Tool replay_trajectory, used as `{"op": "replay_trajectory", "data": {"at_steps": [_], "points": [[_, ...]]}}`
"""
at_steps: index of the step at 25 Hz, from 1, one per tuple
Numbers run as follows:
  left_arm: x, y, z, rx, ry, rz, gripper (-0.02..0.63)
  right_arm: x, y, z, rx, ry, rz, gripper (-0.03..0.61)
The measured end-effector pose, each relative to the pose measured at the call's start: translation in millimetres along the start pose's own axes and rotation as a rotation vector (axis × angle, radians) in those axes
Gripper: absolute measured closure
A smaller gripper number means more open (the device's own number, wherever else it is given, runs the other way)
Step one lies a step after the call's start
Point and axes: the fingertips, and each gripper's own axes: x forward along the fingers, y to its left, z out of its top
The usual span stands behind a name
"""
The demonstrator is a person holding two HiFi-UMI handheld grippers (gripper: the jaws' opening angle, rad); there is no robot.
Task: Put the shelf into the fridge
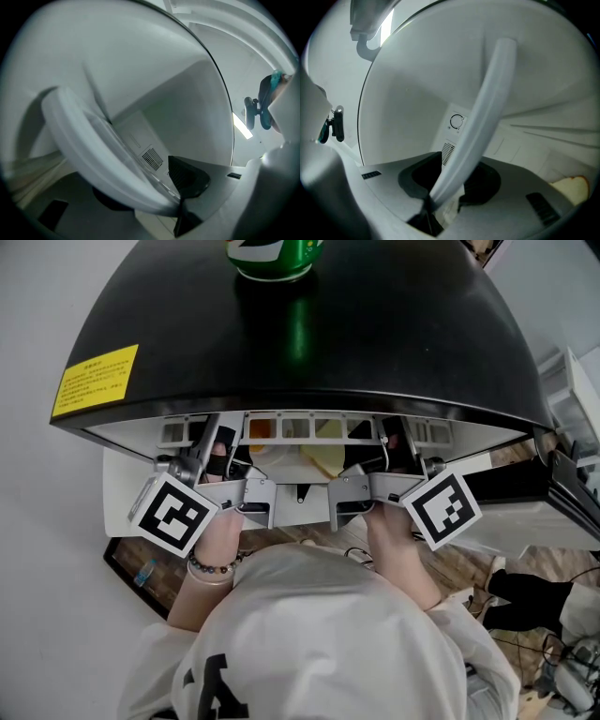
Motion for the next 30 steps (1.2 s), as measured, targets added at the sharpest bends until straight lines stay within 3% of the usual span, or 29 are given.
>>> {"op": "replay_trajectory", "data": {"at_steps": [6, 12, 16, 20, 30], "points": [[4, 3, 1, 0.011, 0.002, 0.003, 0.402, 5, -1, 1, -0.002, 0.000, -0.001, 0.460], [7, 1, 1, -0.050, -0.020, -0.018, 0.402, 7, -2, 1, 0.004, -0.002, -0.001, 0.460], [5, 9, 0, -0.011, -0.002, 0.021, 0.402, 8, -2, 2, 0.004, -0.003, -0.003, 0.460], [11, 4, 1, -0.048, -0.022, -0.007, 0.402, 11, -3, 2, 0.009, -0.003, -0.004, 0.460], [16, 6, 2, -0.028, -0.026, -0.002, 0.402, 17, -5, 4, 0.009, -0.004, -0.003, 0.460]]}}
